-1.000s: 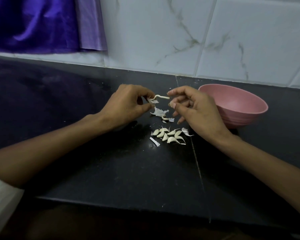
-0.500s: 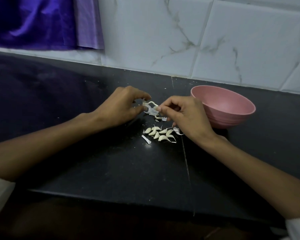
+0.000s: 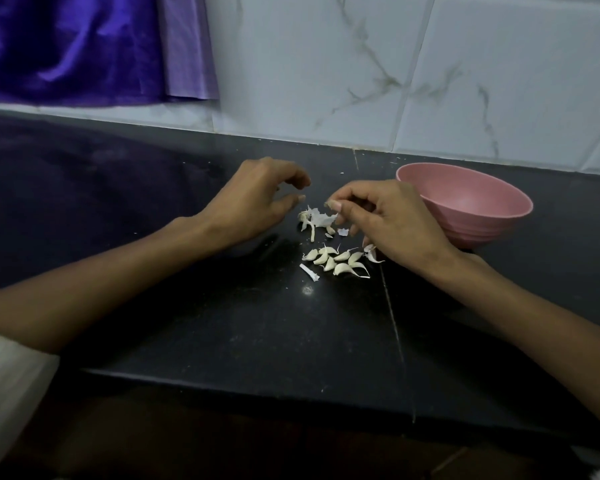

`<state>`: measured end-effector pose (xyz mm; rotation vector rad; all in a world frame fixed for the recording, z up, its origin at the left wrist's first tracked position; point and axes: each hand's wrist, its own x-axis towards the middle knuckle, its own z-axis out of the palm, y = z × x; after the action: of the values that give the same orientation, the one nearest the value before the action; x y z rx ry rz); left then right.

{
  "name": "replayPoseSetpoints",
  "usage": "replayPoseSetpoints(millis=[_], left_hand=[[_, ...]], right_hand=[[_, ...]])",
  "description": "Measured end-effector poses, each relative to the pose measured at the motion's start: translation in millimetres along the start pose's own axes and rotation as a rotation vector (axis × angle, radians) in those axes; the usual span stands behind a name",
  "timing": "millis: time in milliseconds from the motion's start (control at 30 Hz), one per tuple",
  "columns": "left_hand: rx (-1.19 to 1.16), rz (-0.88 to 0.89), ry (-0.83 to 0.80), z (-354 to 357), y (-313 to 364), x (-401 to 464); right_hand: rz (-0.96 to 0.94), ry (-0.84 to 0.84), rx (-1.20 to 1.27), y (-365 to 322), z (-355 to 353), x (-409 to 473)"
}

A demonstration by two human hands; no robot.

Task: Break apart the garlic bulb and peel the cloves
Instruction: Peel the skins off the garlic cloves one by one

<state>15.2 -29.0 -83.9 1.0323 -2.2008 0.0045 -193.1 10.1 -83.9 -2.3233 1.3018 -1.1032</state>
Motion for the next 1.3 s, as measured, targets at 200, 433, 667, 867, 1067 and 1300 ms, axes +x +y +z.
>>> replayPoseSetpoints(millis=[200,433,667,867,1067,1300], left_hand=[[-0.004,0.126,-0.068,0.6,5.2,-2.0],[-0.006,0.186,-0.09,3.3,5.9,-3.4],[-0.03,0.22,-0.066,5.4,7.8,-4.5],[-0.093,0.203,-0.044,4.8,13.6,-5.9],[-0.512,-0.099,-0.016,6.4,17.7,-4.1],[-0.889,-0.237,-0.048,10.1,21.8,-4.4]], right_hand=[[-0.069,-0.312,-0.092,-14.6,-19.0,2.2],[-0.072,-0.375,-0.216,-9.7,-19.4,3.1],[-0.085,-0.403,-0.281,-11.6,-9.6,-0.6],[-0.073,-0.371,-0.256,-14.1,-9.4,-1.5],[-0.006,-0.106,-0.001,-6.5,-12.6,0.7],[0.145,0.039,0.297,-9.1,-9.9,1.7]])
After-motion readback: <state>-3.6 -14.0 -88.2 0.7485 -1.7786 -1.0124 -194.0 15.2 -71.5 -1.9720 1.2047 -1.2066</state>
